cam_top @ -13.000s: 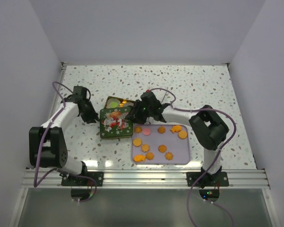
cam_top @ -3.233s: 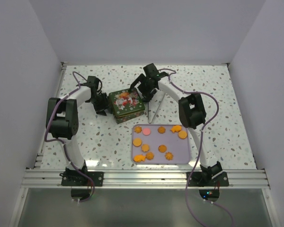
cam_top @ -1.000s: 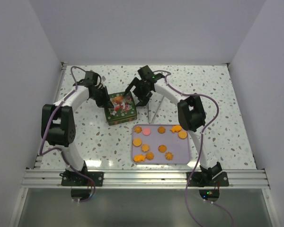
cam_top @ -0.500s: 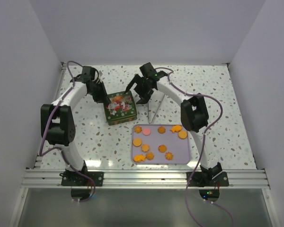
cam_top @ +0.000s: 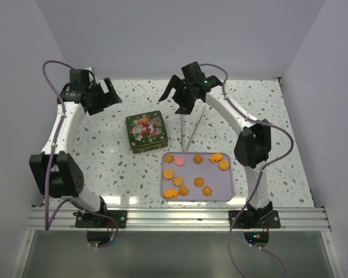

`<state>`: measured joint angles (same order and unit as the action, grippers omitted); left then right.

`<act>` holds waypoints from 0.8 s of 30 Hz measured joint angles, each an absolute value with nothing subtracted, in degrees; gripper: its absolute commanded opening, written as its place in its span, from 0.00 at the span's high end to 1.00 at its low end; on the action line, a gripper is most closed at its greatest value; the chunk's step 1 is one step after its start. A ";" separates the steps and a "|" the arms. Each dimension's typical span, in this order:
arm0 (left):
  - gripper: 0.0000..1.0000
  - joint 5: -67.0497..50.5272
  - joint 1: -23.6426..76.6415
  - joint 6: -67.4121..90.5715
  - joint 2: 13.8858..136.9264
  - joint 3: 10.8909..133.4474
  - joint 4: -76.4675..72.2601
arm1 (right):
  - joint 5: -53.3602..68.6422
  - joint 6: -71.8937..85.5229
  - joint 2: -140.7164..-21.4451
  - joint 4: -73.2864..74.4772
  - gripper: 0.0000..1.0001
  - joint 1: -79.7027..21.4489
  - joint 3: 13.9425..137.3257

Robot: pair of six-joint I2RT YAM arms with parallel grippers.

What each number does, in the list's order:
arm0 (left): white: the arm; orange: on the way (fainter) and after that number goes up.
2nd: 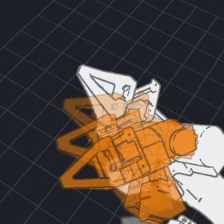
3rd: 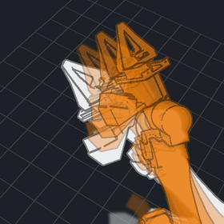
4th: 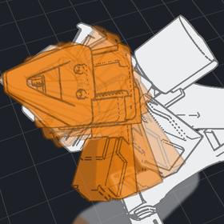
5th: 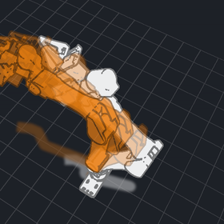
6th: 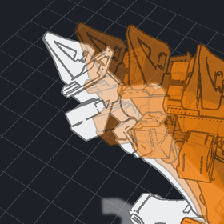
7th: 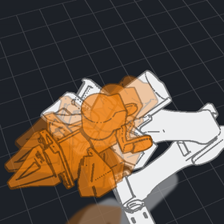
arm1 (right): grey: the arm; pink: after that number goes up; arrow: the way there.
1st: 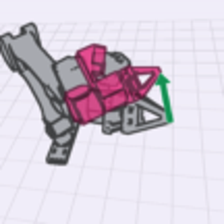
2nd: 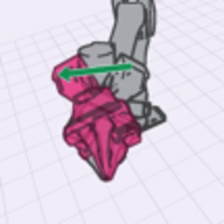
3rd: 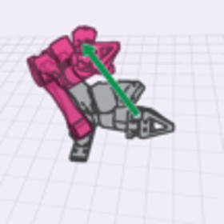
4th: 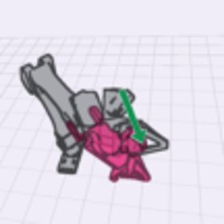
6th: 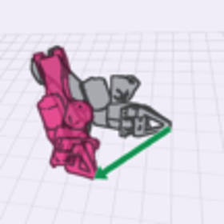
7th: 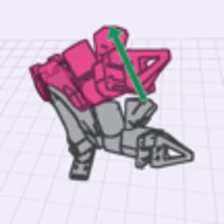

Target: Pack the cookies

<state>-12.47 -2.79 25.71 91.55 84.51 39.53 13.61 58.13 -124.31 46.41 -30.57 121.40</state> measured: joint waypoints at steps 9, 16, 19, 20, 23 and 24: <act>0.00 -2.07 -4.82 24.51 73.47 72.55 36.71 | 10.94 46.17 -96.66 38.15 0.01 -31.11 99.26; 0.00 -0.32 -4.93 26.83 69.14 58.89 35.88 | 6.33 36.73 -78.06 37.30 0.01 -32.75 89.21; 0.00 1.08 -5.15 27.99 69.69 56.86 35.20 | 3.97 34.33 -71.35 38.28 0.01 -33.08 85.86; 0.00 1.78 -5.19 28.16 69.23 55.77 34.28 | 3.40 33.76 -69.41 38.79 0.01 -33.06 84.88; 0.00 4.93 -5.26 28.42 65.56 50.09 30.22 | 0.82 32.29 -64.69 39.70 0.01 -33.06 81.71; 0.00 6.37 -5.26 28.40 64.25 48.56 29.76 | -0.03 31.75 -63.09 39.90 0.01 -33.06 80.12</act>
